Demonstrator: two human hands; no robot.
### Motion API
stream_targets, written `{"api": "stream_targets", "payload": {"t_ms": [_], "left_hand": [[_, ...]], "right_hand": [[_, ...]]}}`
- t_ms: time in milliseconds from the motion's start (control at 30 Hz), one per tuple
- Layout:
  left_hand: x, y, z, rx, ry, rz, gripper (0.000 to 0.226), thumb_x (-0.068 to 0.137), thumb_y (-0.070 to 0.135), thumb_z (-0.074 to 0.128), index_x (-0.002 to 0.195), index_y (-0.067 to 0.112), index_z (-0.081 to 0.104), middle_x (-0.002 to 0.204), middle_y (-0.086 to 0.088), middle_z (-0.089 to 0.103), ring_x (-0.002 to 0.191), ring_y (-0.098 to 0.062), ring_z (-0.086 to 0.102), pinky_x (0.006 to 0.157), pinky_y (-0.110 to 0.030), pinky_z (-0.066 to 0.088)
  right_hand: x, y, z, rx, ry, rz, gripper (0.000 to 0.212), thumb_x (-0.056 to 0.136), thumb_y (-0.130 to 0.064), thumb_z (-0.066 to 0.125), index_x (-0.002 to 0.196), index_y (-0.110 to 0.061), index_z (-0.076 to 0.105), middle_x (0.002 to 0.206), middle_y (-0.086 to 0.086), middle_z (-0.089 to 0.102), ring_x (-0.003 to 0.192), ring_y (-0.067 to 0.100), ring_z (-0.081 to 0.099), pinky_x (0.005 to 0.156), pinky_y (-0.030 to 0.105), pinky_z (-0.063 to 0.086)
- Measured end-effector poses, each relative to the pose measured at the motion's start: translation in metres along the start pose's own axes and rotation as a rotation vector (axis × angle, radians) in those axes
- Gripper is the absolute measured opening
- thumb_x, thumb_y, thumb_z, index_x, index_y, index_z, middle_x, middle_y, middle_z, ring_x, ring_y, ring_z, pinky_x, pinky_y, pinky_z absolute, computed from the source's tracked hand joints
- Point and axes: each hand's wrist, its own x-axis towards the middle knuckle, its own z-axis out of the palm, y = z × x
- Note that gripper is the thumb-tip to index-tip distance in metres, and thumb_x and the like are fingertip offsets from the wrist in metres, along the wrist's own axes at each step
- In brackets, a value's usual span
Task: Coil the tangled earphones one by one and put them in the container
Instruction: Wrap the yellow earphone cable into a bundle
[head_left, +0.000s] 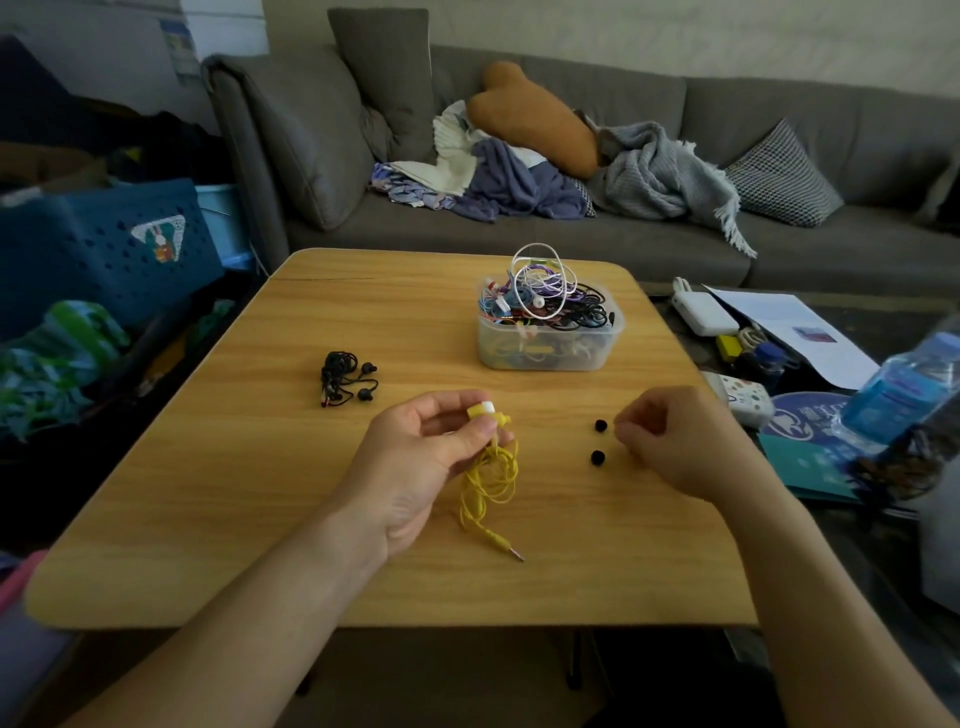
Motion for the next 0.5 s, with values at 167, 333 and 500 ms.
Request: {"api": "stream_targets", "payload": {"t_ms": [167,333,500], "left_hand": [[0.0,0.0,0.0,0.007,-0.039,0.061,0.026,0.078,-0.009,0.065,0.099,0.006,0.066,0.083,-0.008,0.071,0.075,-0.019,0.071,0.066,-0.023,0.058],[0.0,0.001,0.0,-0.001,-0.089,0.158,0.034,0.063,0.001,0.069,0.097,0.006,0.064,0.092,-0.014,0.072,0.084,-0.019,0.07,0.072,-0.022,0.056],[0.001,0.001,-0.002,0.02,-0.089,0.219,0.033,0.063,0.004,0.07,0.096,0.008,0.065,0.095,-0.015,0.071,0.085,-0.018,0.069,0.072,-0.021,0.055]], "right_hand": [[-0.023,-0.032,0.014,0.652,0.049,-0.179,0.011,0.082,-0.013,0.078,0.09,-0.015,0.071,0.073,0.004,0.075,0.067,0.02,0.071,0.061,0.03,0.058],[-0.031,-0.047,0.028,0.903,-0.085,-0.331,0.021,0.067,-0.013,0.084,0.084,-0.005,0.073,0.078,0.013,0.075,0.067,0.016,0.066,0.059,0.021,0.052],[-0.031,-0.048,0.03,1.036,-0.111,-0.373,0.023,0.065,-0.01,0.081,0.082,0.001,0.072,0.078,0.014,0.074,0.066,0.017,0.066,0.059,0.024,0.054]]}}
